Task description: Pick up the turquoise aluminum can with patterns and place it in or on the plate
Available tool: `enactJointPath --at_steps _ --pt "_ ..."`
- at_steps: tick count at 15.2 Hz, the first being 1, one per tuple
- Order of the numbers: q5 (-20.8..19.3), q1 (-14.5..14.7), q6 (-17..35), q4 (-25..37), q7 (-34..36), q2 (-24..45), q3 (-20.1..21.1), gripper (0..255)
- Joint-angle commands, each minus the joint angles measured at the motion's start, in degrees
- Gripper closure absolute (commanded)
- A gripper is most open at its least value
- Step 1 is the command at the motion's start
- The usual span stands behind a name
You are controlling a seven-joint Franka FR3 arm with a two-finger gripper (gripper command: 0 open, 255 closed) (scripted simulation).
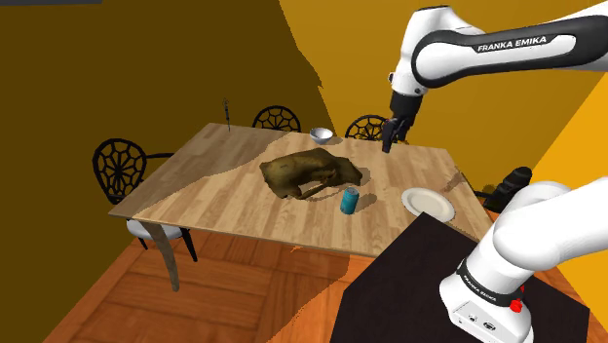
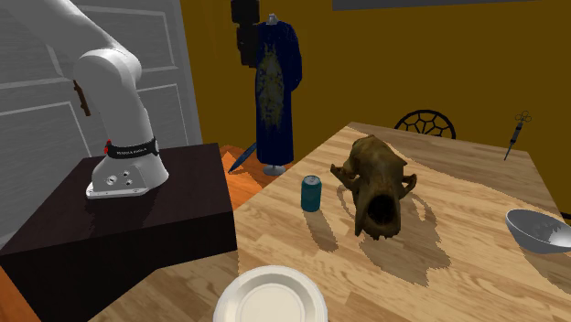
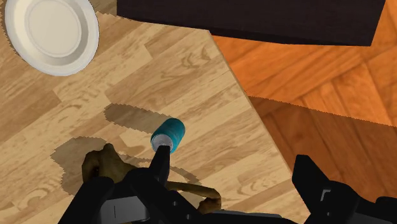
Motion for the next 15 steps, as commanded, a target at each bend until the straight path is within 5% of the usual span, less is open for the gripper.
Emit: enactJointPath --at_steps 1,15 --pt "-0.4 -0.4 4.6 -1.2 -0.7 3.2 -0.9 0" --pt "0.8 -1.8 31.8 0.2 -5.3 31.8 -5.3 0"
